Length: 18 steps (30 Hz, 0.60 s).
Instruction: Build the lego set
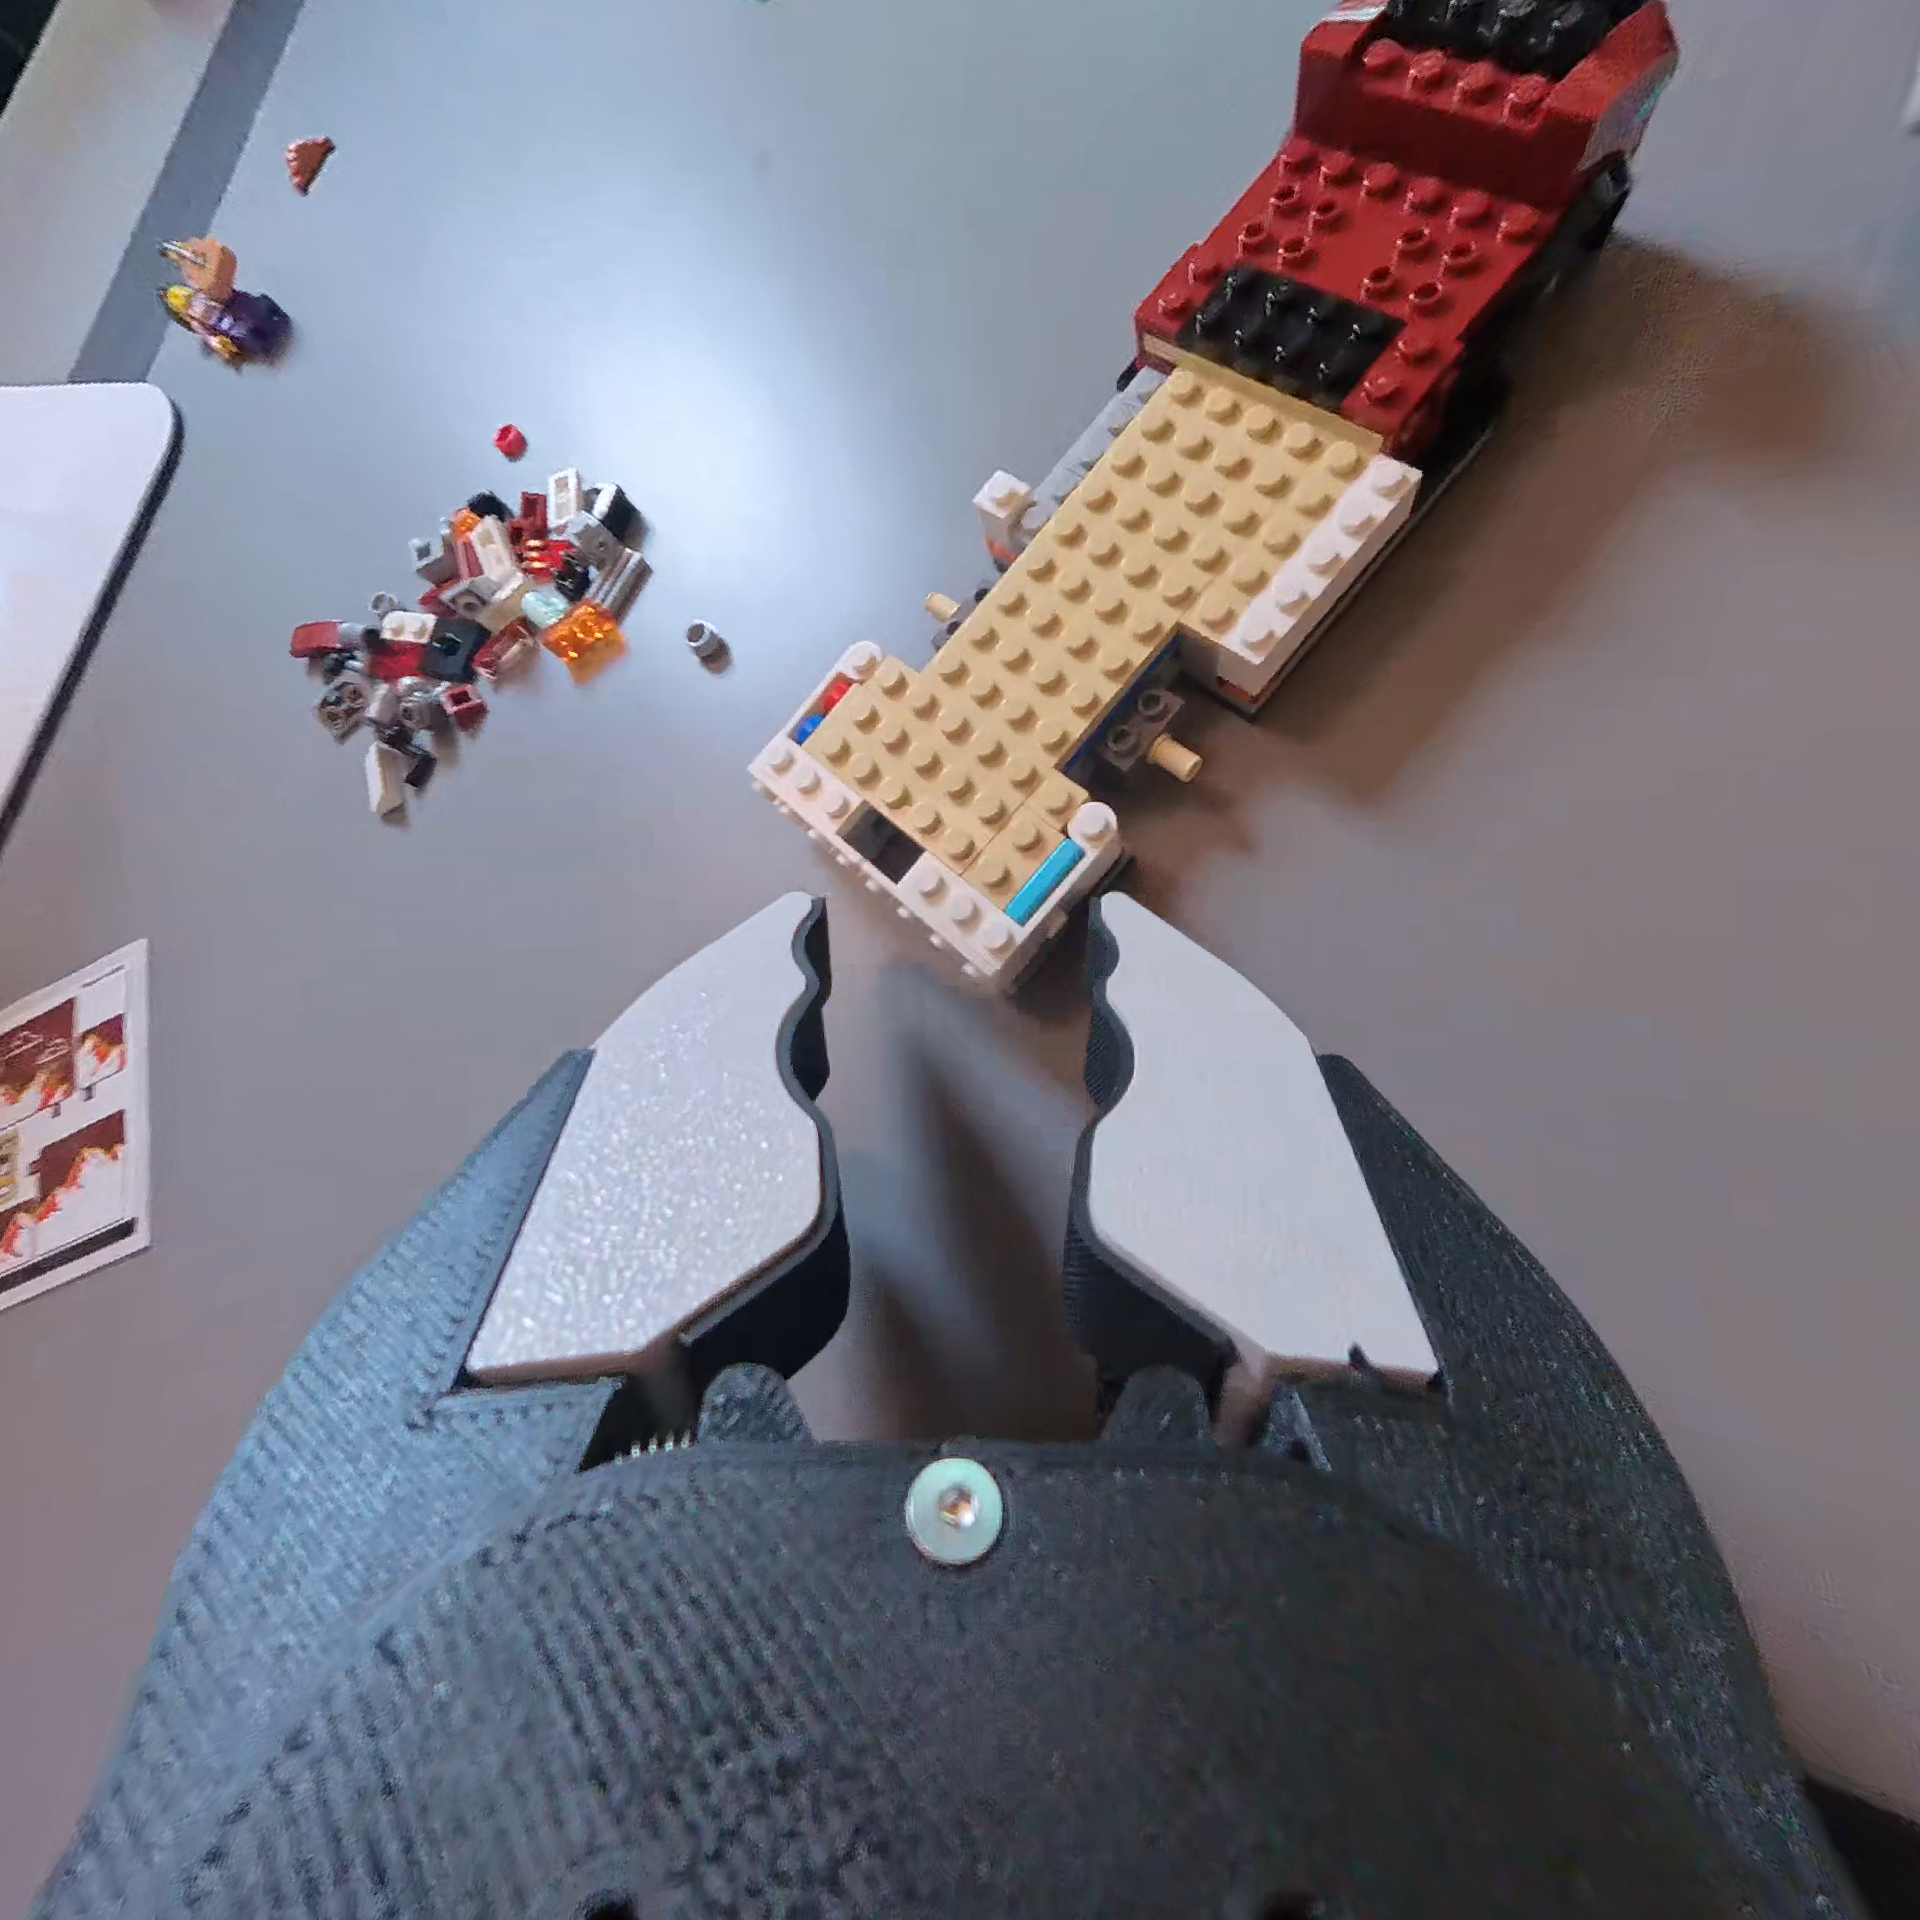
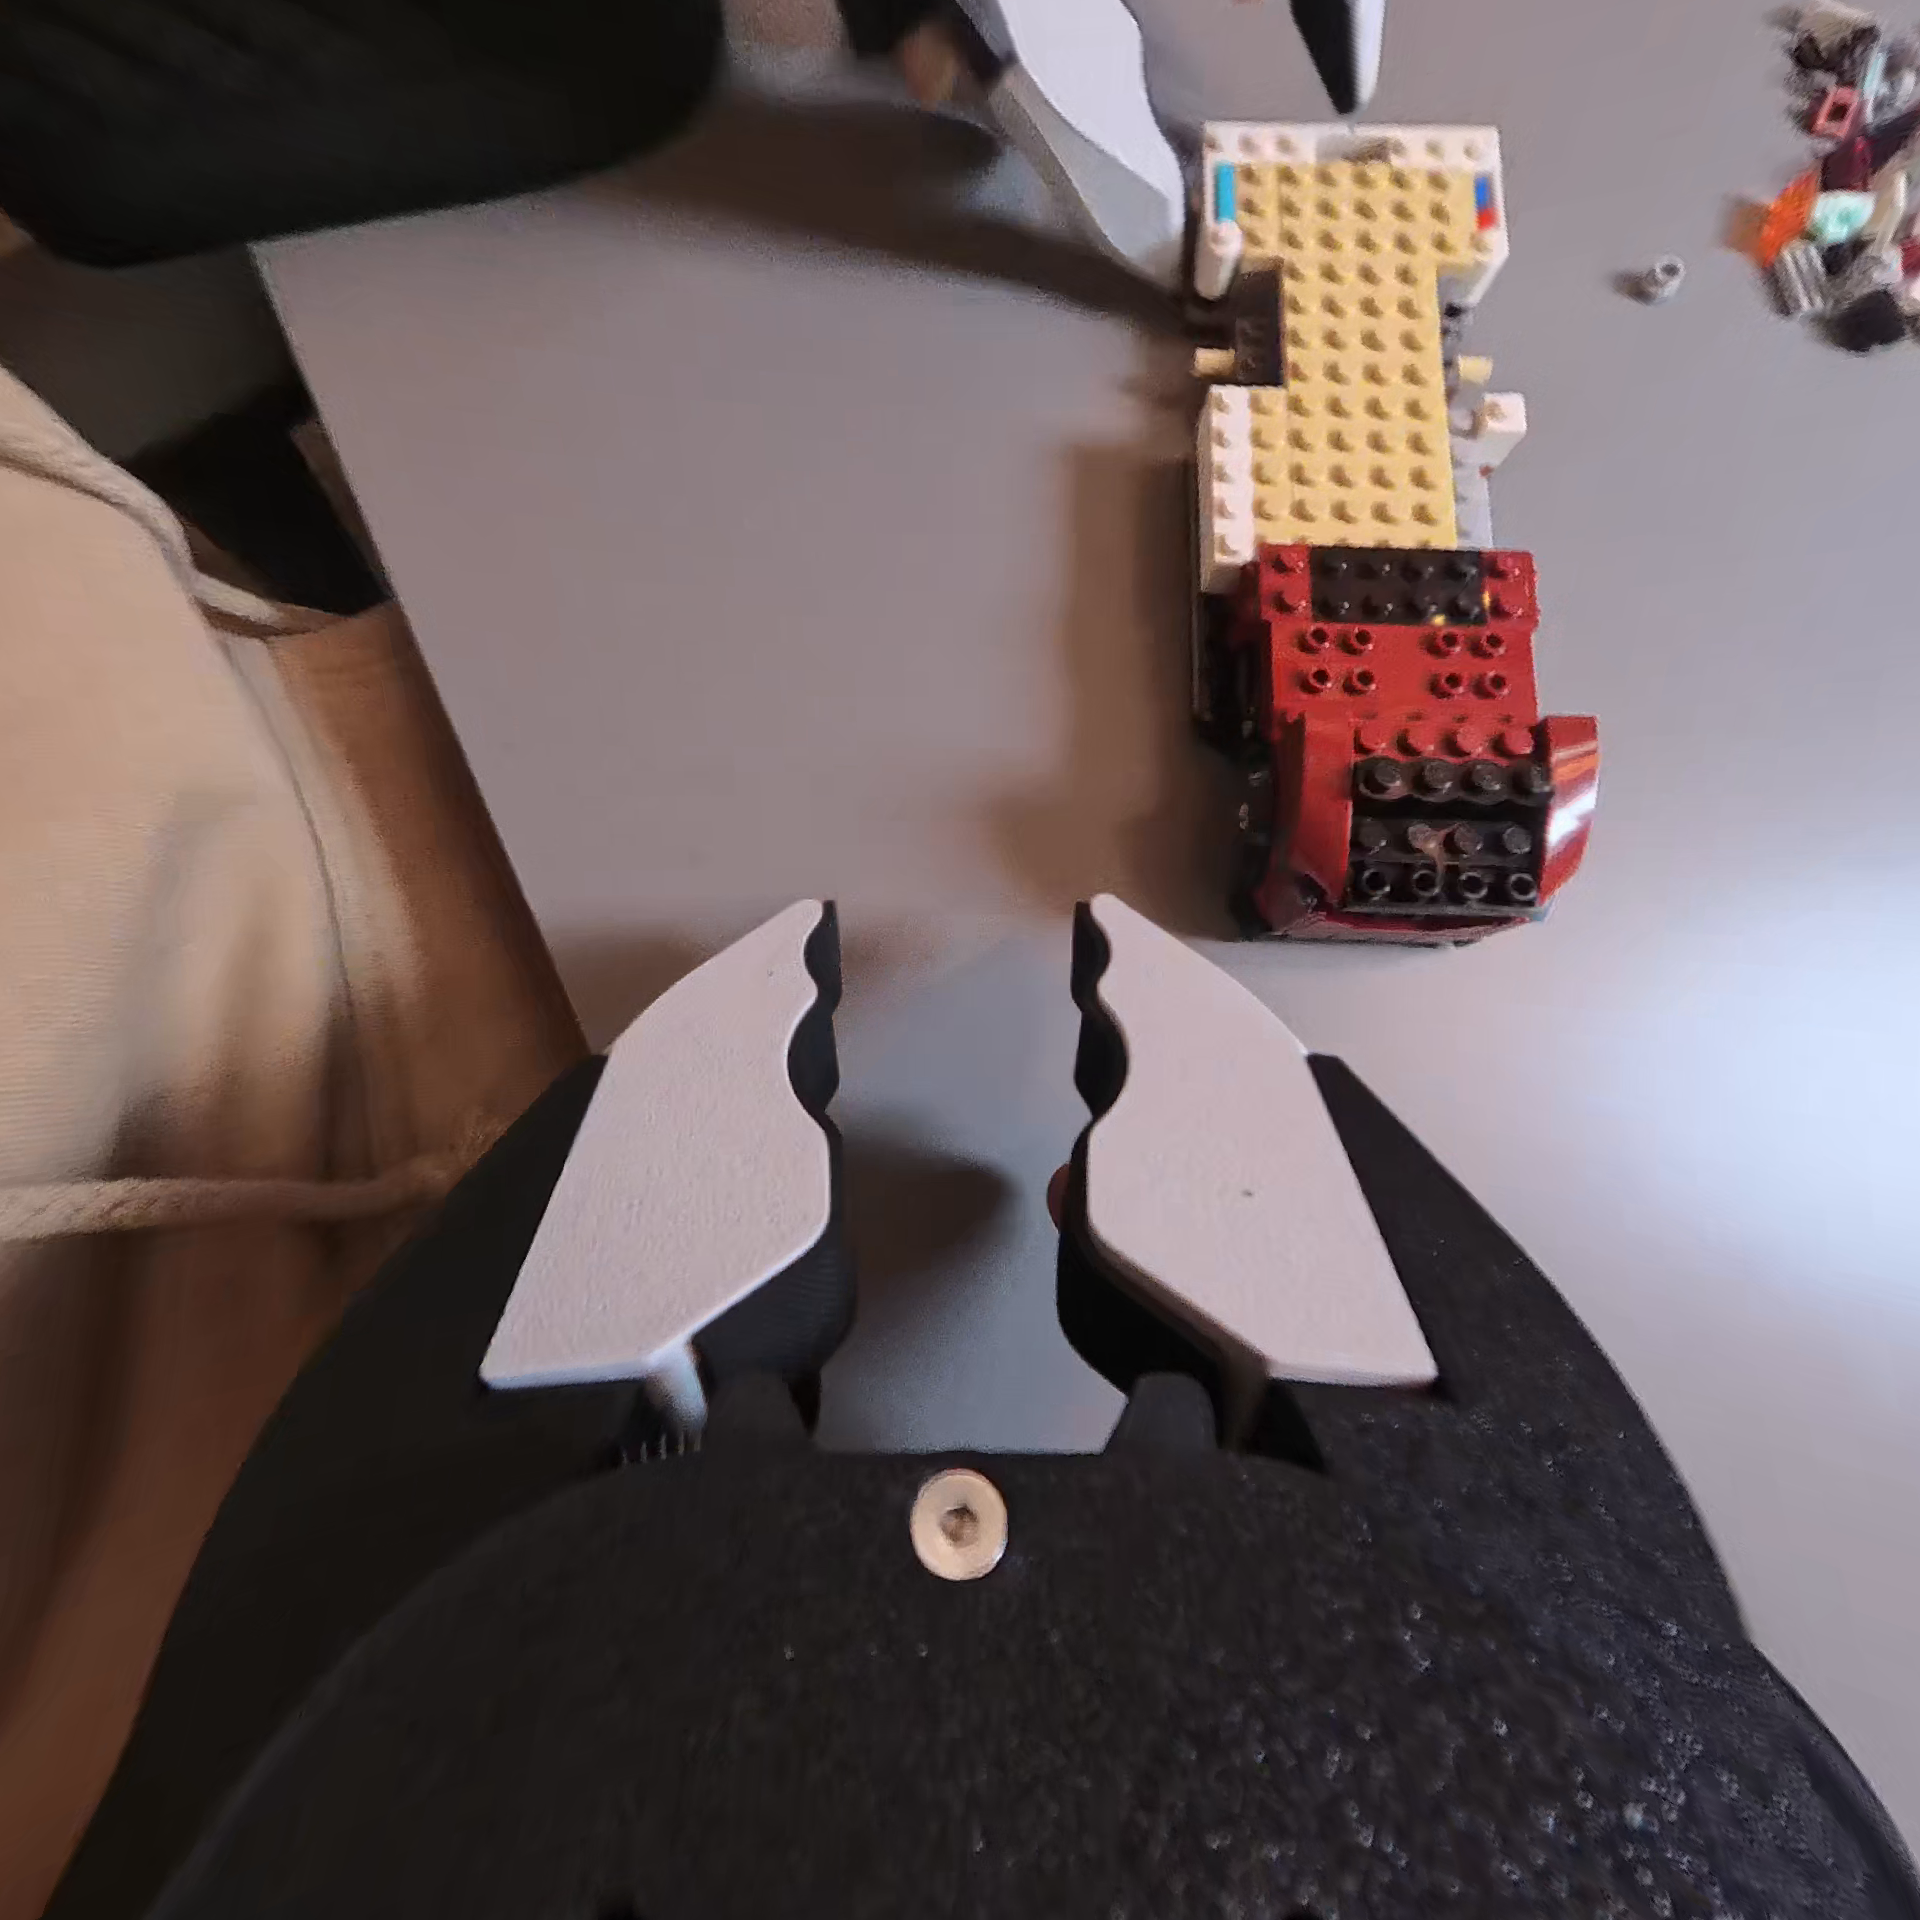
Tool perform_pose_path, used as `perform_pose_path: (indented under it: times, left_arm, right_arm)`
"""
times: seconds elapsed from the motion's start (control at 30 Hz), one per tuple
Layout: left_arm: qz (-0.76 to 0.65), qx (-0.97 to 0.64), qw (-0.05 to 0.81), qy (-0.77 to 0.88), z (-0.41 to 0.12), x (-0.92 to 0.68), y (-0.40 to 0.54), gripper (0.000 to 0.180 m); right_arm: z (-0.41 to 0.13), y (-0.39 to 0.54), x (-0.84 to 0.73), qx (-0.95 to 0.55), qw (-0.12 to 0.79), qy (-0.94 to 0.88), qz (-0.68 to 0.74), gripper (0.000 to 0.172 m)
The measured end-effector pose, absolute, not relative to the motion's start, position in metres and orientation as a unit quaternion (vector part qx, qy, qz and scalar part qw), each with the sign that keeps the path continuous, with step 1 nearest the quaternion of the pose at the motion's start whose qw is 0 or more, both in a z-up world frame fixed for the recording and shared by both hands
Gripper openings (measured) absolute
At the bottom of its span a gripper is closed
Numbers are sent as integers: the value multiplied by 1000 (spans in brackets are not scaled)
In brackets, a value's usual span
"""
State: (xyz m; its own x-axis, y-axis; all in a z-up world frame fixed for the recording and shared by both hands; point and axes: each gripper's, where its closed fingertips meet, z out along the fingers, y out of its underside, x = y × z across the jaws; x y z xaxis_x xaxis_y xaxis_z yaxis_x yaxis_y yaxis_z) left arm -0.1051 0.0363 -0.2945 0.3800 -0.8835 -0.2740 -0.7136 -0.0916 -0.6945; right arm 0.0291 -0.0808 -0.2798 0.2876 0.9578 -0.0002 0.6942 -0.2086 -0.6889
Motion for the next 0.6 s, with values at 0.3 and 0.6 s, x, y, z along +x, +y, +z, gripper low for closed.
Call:
perform_pose_path:
  times: [0.3, 0.6]
  left_arm:
    - [-104, -757, 452, 460, -274, -126, 62, 31]
    - [-201, -725, 334, 569, -294, -107, -1, 36]
  right_arm:
    - [-284, -5, 37, -786, 310, -493, 206, 74]
    - [-292, -48, 21, -786, 294, -522, 153, 66]
